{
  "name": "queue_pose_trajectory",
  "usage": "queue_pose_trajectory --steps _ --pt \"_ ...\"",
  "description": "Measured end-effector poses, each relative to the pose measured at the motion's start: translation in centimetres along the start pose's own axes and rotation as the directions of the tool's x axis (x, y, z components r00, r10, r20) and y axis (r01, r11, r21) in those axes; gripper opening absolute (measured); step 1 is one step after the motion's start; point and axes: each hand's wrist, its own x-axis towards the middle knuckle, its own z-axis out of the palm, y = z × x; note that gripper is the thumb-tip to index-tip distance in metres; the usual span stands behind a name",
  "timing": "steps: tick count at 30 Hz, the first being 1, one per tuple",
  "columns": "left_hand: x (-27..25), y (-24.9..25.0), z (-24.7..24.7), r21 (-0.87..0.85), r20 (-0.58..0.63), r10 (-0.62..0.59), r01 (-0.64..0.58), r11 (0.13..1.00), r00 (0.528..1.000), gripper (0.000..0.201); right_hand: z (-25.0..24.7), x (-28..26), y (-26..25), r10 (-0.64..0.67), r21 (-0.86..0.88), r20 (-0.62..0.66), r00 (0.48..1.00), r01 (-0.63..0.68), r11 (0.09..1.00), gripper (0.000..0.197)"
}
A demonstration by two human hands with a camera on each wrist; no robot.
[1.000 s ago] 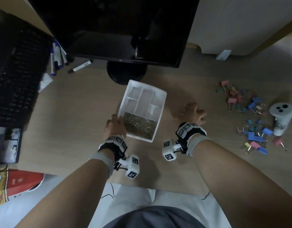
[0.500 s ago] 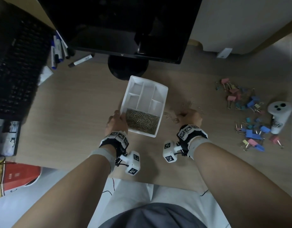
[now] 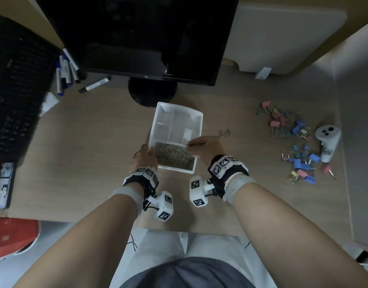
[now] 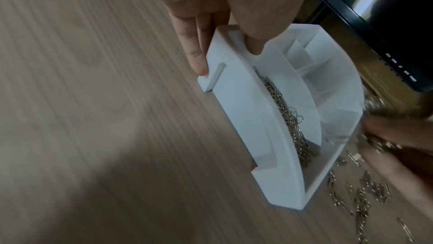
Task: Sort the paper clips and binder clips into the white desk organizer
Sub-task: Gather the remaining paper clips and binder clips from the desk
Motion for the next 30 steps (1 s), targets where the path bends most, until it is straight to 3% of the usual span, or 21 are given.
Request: queue_pose_trajectory --steps 4,6,10,12,14,17,20,22,25,30 --pt "0.0 0.0 -0.3 -0.017 -0.005 0.001 -0.001 1.000 1.000 0.035 2.1 -1.0 -0.1 0.069 0.012 0.121 0.990 -0.071 0.997 0.041" --pt "0.0 0.0 -0.3 -0.029 -0.013 -0.009 0.008 1.000 1.000 0.034 1.4 -1.2 -0.2 0.103 0.143 0.153 0.983 -0.125 0.982 0.034" --pt "-0.4 0.1 -0.3 -0.056 -0.021 -0.046 0.044 0.997 0.999 0.034 -1.7 -0.2 0.9 0.118 0.125 -0.072 0.990 -0.109 0.986 0.014" --pt "-0.4 -0.1 -0.3 -0.057 -0.024 -0.058 0.056 0.997 0.998 0.036 -3.4 1.5 2.4 0.135 -0.063 -0.232 0.963 -0.153 0.986 0.013" --pt "-0.4 -0.6 -0.2 -0.061 -0.033 -0.082 0.080 0.995 0.996 0.038 -4.9 2.5 3.0 0.084 -0.289 -0.315 0.945 -0.180 0.940 0.020" --pt "-0.7 -1.4 -0.3 -0.077 -0.083 -0.140 0.134 0.988 0.987 0.041 -6.3 4.4 3.1 0.031 -0.537 -0.300 0.953 -0.196 0.820 0.042" --pt "-0.9 -1.5 -0.4 -0.089 -0.115 -0.190 0.181 0.979 0.975 0.042 -6.5 6.8 3.2 0.020 -0.674 -0.286 0.958 -0.216 0.707 0.082" --pt "-0.9 -1.4 -0.3 -0.090 -0.125 -0.219 0.209 0.974 0.968 0.041 -5.9 7.9 3.5 0.065 -0.641 -0.267 0.961 -0.228 0.733 0.087" --pt "-1.0 -1.2 0.2 -0.089 -0.150 -0.252 0.240 0.967 0.956 0.041 -4.6 7.5 4.0 0.009 -0.645 -0.211 0.977 -0.146 0.750 0.089" --pt "-1.0 -0.6 0.8 -0.139 -0.164 -0.295 0.274 0.952 0.941 0.040 -2.7 5.7 6.4 -0.128 -0.756 -0.042 0.991 0.052 0.652 0.087"
